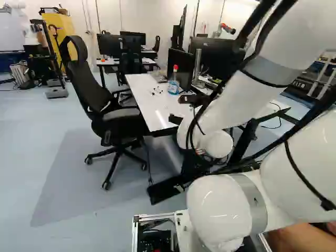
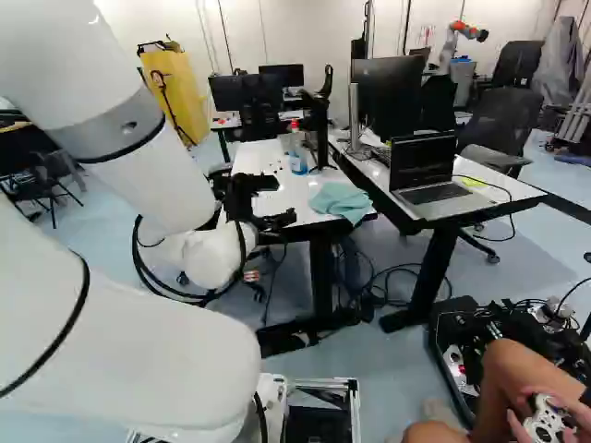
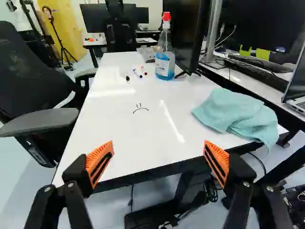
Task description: Clean the table with the green towel
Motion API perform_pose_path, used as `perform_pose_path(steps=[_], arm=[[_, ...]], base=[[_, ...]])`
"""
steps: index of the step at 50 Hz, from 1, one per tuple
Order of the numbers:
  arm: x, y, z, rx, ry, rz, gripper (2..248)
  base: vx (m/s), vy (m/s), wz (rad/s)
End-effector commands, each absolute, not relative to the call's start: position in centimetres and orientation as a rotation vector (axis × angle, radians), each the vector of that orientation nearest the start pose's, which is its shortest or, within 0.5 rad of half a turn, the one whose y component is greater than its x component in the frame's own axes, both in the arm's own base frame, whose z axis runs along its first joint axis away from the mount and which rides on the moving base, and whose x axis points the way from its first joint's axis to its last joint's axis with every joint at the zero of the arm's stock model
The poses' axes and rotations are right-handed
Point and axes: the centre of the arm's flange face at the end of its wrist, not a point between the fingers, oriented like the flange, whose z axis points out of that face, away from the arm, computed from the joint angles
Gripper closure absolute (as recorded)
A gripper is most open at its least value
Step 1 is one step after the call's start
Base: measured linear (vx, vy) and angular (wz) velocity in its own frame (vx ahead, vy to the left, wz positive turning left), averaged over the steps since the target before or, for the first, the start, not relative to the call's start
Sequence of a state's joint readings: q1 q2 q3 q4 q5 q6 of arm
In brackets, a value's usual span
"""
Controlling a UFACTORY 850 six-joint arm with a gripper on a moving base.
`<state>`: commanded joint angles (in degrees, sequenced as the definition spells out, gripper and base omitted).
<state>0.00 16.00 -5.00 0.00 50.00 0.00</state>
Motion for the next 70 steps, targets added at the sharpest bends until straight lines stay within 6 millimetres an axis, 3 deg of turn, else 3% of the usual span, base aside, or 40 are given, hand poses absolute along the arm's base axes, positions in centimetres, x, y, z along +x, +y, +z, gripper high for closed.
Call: perform_pose_path(steps=[31,70], arm=[[27.3,0.0,36.6,-2.559,0.001,-1.823,3],[30.7,-2.3,37.9,-2.579,0.095,-1.866,3]], base=[[0.0,0.0,0.0],[0.0,0.0,0.0]])
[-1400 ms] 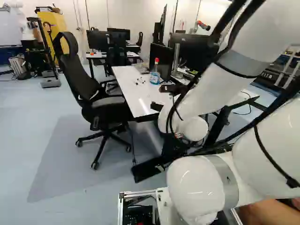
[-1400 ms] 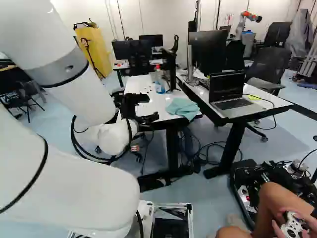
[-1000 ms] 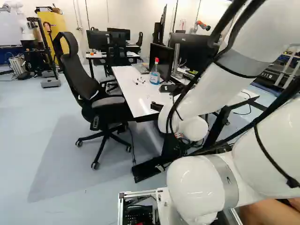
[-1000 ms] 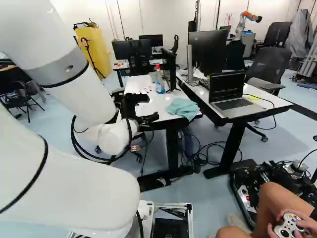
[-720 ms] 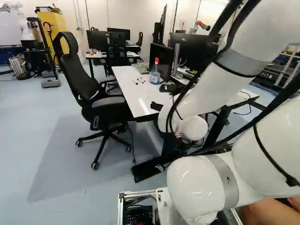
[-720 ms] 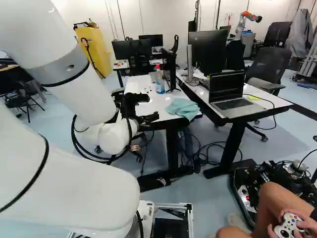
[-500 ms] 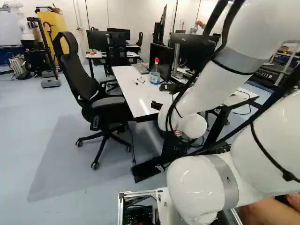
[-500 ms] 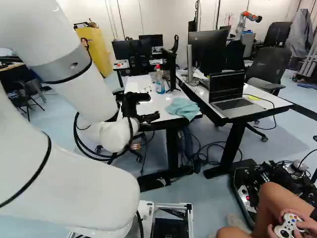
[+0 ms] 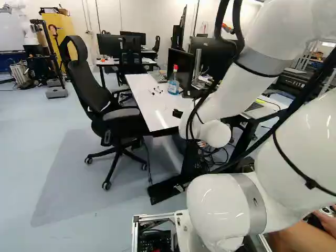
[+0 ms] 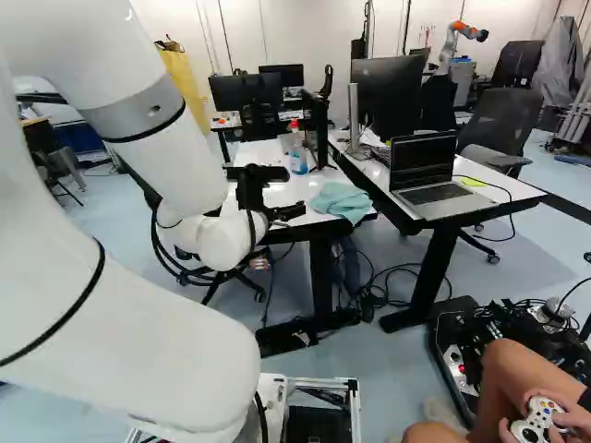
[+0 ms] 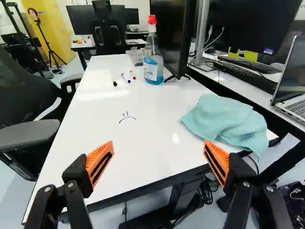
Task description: Clean the table with the green towel
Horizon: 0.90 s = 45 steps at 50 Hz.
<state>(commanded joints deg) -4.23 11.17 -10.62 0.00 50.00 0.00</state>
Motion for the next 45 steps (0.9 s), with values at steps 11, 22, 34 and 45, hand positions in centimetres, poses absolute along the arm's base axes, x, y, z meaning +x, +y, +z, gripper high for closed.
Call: perform_pose_path(steps=[11,22,34,45], arm=[[31.8,-3.6,38.9,-2.576,0.145,-1.908,3],[33.3,-4.8,40.0,-2.579,0.185,-1.931,3],[35.1,-6.2,41.1,-2.585,0.225,-1.951,3],[36.9,-7.5,41.2,-2.612,0.262,-1.934,3]], base=[[0.0,0.0,0.0],[0.0,0.0,0.0],[0.0,0.0,0.0],[0.0,0.0,0.0]])
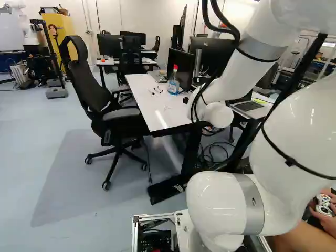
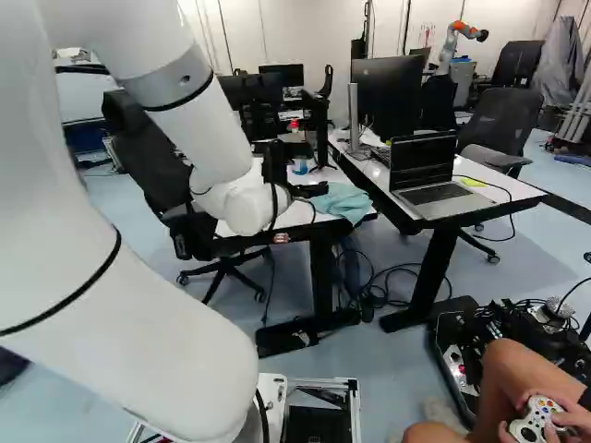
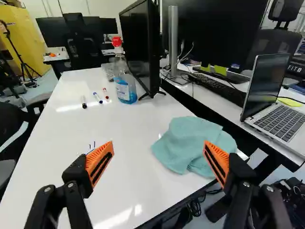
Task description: Clean the table with the green towel
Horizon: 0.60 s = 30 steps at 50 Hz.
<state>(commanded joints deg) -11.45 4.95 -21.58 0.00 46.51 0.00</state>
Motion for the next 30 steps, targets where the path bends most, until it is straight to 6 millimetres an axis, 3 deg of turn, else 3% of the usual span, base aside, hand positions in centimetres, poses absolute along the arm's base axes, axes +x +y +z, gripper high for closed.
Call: perform_pose_path(steps=[30], arm=[[41.9,-11.2,40.6,-2.704,0.356,-1.837,3]], base=[[0.0,0.0,0.0]])
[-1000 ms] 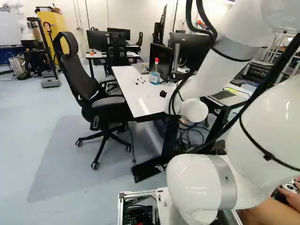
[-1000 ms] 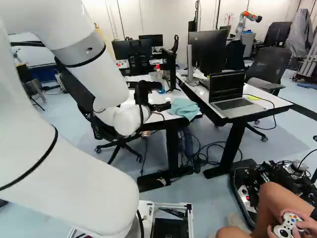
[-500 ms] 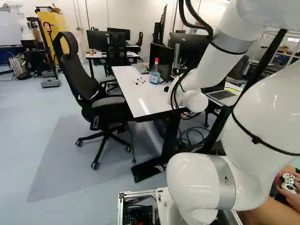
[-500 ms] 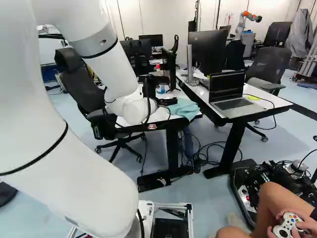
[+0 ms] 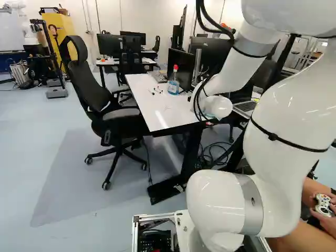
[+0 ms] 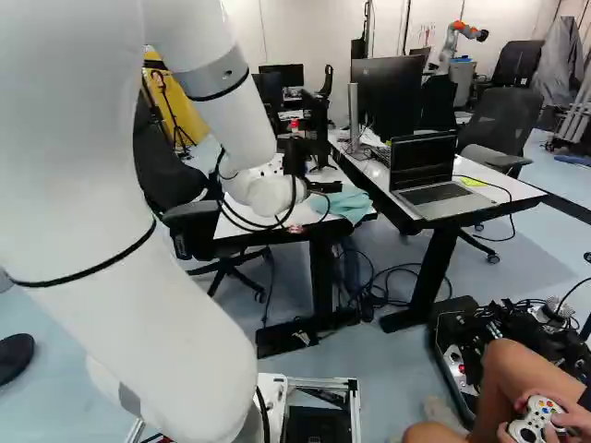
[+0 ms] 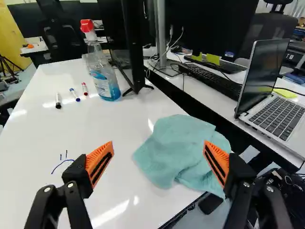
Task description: Clean the table with the green towel
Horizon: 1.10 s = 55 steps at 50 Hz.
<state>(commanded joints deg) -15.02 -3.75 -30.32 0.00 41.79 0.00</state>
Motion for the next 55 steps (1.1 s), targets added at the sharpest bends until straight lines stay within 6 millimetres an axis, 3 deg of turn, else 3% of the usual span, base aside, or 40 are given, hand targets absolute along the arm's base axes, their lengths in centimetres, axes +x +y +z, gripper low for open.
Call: perform_pose_path(steps=[25,55], arm=[[45.6,-14.5,39.8,-2.777,0.431,-1.738,3],[48.2,-17.2,38.6,-2.861,0.495,-1.581,3]], base=[[0.0,0.0,0.0],[0.0,0.0,0.0]])
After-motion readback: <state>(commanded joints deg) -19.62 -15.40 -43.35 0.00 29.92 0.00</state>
